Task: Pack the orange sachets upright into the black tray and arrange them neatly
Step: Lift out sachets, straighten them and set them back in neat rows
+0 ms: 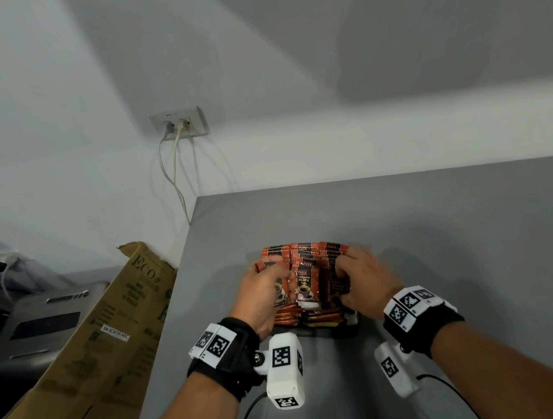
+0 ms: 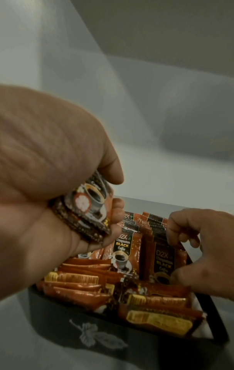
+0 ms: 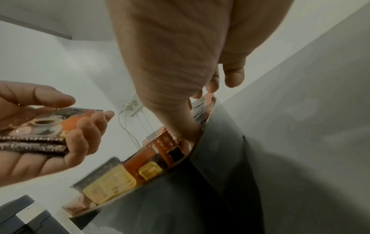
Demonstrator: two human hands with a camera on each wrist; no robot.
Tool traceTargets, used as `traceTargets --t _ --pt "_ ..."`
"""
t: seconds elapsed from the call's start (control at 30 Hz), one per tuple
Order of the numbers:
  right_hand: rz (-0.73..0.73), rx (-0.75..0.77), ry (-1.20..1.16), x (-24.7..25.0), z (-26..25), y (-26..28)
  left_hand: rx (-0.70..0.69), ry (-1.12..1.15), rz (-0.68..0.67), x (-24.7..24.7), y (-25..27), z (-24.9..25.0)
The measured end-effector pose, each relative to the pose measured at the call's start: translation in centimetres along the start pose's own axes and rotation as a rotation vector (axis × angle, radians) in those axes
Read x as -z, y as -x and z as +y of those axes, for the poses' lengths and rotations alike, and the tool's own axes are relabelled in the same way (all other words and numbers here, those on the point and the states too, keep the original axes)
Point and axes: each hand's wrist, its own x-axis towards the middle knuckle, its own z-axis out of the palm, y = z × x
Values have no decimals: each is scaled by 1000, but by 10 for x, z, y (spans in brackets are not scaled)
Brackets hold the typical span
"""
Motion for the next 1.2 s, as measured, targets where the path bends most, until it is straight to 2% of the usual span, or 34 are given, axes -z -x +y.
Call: traceTargets --t 0.17,0.53,0.77,0.9,1.03,1.13,1.2 --pt "-24 40 90 -5 3 -1 50 16 26 1 0 -1" --pt "-6 55 105 -3 -2 -3 100 54 40 6 3 -1" --pt "-23 41 92 -1 -1 0 74 -63 -2 5 -2 -6" --pt "-22 -11 -30 4 1 2 1 -158 -18 9 -6 -10" --pt "147 -22 -412 26 -14 4 -80 -222 -57 2 -5 -10" --pt "42 20 -681 47 -37 3 -128 -205 -112 -8 -3 -8" --pt "44 38 -659 55 -43 -2 -136 -216 -116 -12 -2 -4"
